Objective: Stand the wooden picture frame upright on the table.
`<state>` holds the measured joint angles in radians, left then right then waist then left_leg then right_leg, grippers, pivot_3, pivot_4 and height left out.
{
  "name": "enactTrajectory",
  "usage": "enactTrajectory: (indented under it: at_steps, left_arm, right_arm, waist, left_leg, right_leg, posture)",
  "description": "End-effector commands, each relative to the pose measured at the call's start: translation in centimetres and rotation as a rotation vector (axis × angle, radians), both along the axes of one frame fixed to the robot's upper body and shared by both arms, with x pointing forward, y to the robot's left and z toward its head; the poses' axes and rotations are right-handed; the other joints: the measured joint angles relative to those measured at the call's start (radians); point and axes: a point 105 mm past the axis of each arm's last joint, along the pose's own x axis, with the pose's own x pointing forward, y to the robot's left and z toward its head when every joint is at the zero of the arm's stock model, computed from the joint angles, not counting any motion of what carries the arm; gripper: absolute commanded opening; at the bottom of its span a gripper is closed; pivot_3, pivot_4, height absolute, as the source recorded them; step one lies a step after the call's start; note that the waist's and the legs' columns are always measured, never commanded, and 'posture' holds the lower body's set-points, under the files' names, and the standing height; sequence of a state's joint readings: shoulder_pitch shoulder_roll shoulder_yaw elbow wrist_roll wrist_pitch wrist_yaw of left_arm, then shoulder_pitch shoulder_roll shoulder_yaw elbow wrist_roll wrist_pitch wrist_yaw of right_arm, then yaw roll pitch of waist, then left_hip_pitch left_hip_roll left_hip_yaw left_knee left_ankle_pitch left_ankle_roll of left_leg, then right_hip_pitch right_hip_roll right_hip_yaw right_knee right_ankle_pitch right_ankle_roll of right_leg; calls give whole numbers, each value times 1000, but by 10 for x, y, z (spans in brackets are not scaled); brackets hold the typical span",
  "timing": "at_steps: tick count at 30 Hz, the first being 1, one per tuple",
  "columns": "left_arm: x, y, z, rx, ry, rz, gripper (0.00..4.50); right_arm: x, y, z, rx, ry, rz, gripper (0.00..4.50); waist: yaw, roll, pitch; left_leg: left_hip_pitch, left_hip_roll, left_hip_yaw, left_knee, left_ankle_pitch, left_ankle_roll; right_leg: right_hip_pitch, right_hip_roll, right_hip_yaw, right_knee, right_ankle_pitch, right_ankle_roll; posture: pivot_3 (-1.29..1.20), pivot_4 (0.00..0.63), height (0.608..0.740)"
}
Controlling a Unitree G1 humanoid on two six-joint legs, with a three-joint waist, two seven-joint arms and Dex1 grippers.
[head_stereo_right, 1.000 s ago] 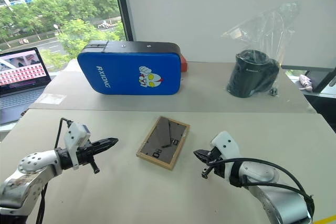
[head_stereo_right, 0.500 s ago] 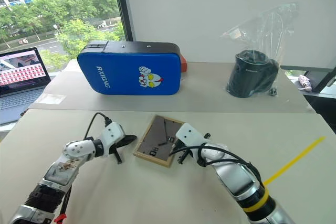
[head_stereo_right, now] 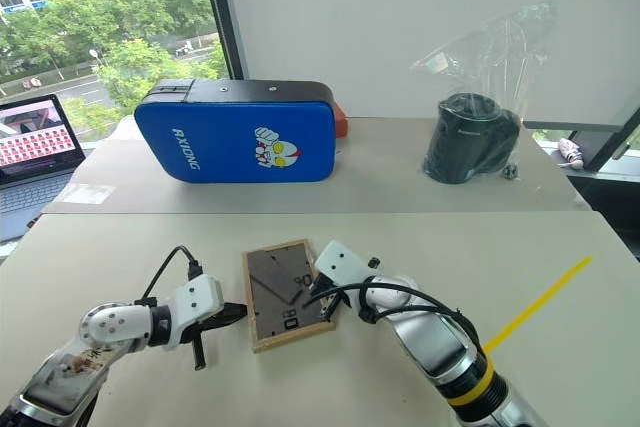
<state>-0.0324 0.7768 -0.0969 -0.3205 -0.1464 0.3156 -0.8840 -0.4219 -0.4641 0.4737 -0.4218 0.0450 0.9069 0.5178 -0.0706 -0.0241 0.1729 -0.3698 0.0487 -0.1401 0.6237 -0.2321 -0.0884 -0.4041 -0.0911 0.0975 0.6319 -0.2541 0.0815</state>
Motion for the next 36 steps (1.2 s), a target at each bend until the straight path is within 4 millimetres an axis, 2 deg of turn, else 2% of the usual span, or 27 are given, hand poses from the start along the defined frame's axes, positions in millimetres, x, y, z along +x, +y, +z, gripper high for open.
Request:
enactTrajectory:
  at_steps: [1, 4, 14, 23, 30, 34, 36]
  left_arm:
    - [15, 28, -12, 68, 3, 117, 0]
    - [27, 29, -9, 75, -39, 125, 0]
    - [51, 14, -4, 32, -142, 135, 0]
    - [57, 4, -6, 13, -154, 136, 0]
    - [44, 35, -1, 85, -156, 185, 0]
    - [32, 55, 13, 53, -207, 247, 0]
    - [29, 59, 21, 46, -280, 241, 525]
  right_arm:
    - [-16, 3, 0, 18, 52, 54, 33]
    - [-21, -1, 1, 17, 72, 66, 33]
    - [-25, 6, 2, 23, 84, 87, 33]
    - [-25, 8, 3, 27, 90, 99, 33]
    - [-8, -21, -8, -55, 83, -16, 33]
    - [0, -29, -6, -49, 71, -48, 33]
    - [1, -28, -6, -42, 71, -47, 0]
  waist:
    - [1, 0, 0]
    - [1, 0, 0]
    - [4, 0, 0]
    - [7, 0, 0]
    - [0, 0, -1]
    - [0, 0, 0]
    - [3, 0, 0]
  left_leg:
    - [0, 0, 0, 0, 0, 0]
    - [1, 0, 0, 0, 0, 0]
    - [1, 0, 0, 1, 0, 0]
    - [1, 0, 0, 1, 0, -1]
    - [1, 0, 0, 0, 0, 0]
    - [1, 0, 0, 0, 0, 0]
    - [1, 0, 0, 0, 0, 0]
  right_leg:
    - [0, 0, 0, 0, 0, 0]
    - [0, 0, 0, 1, 0, 1]
    - [1, 0, 0, 2, 0, 1]
    - [1, 0, 0, 2, 0, 2]
    - [0, 0, 0, 1, 0, 2]
    - [0, 0, 0, 1, 0, 2]
    - [0, 0, 0, 1, 0, 2]
  posture:
    - [0, 150, 740]
    - [0, 150, 740]
    - [0, 150, 740]
    - [0, 150, 740]
    - [0, 150, 740]
    - [0, 150, 740]
    - [0, 150, 740]
